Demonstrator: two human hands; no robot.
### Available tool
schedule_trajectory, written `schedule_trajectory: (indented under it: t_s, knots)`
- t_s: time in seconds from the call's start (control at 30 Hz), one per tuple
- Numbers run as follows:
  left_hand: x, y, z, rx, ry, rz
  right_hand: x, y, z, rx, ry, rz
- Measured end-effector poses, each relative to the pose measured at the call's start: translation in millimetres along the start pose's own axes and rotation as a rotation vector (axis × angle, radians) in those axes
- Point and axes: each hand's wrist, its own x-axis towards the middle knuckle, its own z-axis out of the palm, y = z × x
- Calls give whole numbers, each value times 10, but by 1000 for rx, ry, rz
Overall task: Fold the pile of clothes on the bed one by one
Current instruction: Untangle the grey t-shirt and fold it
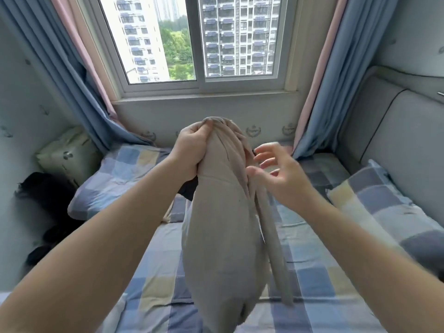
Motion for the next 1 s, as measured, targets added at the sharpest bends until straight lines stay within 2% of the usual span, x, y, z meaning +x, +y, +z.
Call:
schedule_trajectory:
  t_s: [0.07, 0.13, 0.2, 0.27, 0.33, 0.5, 0.63, 0.77, 0.87, 0.93, 1.0]
  knots:
    - [-33, 6, 68, -56, -37, -16, -175, 110, 350, 55, -327, 210]
    - [-39, -24, 74, -73, -10, -50, -251, 321, 566, 135, -444, 340]
    - [40, -127, -73, -27, 87, -80, -245, 494, 544, 169, -387, 364]
    - [133, -286, -311, 105, 226, -104, -202, 636, 382, 59, -358, 337]
    - [156, -444, -513, 233, 296, -134, -145, 713, 199, -57, -326, 282]
    - [36, -679, -638, 471, 290, -131, 48, 659, -160, -153, -185, 192]
    - [17, -756, -642, 490, 259, -76, 134, 652, -259, -86, -102, 151]
    - [14, -792, -640, 571, 151, -31, 165, 662, -376, 29, 0, 167]
    - [-66, -793, -642, 695, -101, -40, 195, 668, -499, 85, 105, 213]
    - [-126, -820, -635, 941, -288, -65, 211, 670, -585, 93, 135, 238]
    - [-125, -912, -628, 1197, -356, -20, 220, 698, -653, 67, 149, 248]
